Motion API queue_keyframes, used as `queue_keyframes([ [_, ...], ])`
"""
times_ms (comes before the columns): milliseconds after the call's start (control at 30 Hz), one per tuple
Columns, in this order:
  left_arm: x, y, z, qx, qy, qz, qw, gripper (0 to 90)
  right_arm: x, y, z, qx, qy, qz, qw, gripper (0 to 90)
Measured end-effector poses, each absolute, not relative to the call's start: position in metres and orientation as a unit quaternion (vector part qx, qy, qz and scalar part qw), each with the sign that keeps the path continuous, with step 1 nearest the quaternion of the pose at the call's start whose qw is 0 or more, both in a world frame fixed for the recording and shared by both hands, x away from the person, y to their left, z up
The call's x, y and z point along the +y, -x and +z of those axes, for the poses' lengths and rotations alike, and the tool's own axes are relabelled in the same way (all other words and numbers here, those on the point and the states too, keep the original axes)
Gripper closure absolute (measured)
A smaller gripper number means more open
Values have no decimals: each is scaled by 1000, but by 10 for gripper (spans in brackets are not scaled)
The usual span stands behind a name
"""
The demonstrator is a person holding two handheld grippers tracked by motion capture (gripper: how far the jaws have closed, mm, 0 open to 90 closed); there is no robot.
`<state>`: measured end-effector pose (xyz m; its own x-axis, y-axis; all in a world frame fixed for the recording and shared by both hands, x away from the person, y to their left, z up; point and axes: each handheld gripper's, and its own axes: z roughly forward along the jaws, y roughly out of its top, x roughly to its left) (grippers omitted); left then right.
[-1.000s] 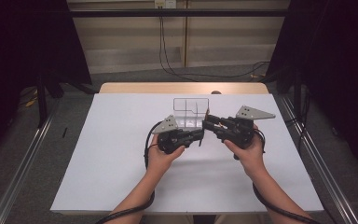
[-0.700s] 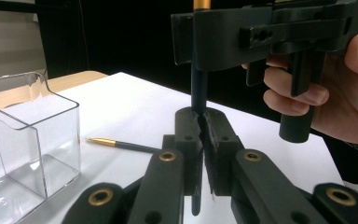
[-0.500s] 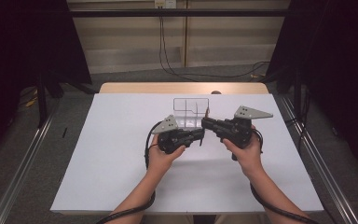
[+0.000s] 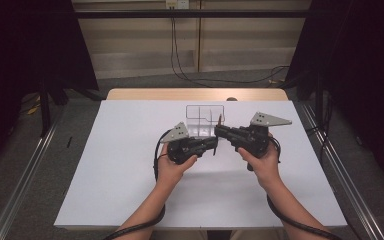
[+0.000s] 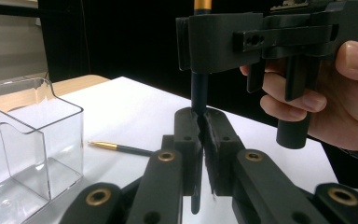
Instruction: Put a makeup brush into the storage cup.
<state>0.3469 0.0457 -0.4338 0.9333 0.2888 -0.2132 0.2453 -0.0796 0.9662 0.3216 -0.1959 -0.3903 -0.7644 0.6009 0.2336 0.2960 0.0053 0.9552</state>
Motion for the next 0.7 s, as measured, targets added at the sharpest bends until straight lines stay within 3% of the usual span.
queue_keyframes([
  [467,51,-345,-430,171,-738,29,652,639,-199,-324,-390,696,-317,631,129,831],
  [700,56,-345,-430,166,-734,36,658,425,-200,-325,-390,697,-315,630,133,831],
])
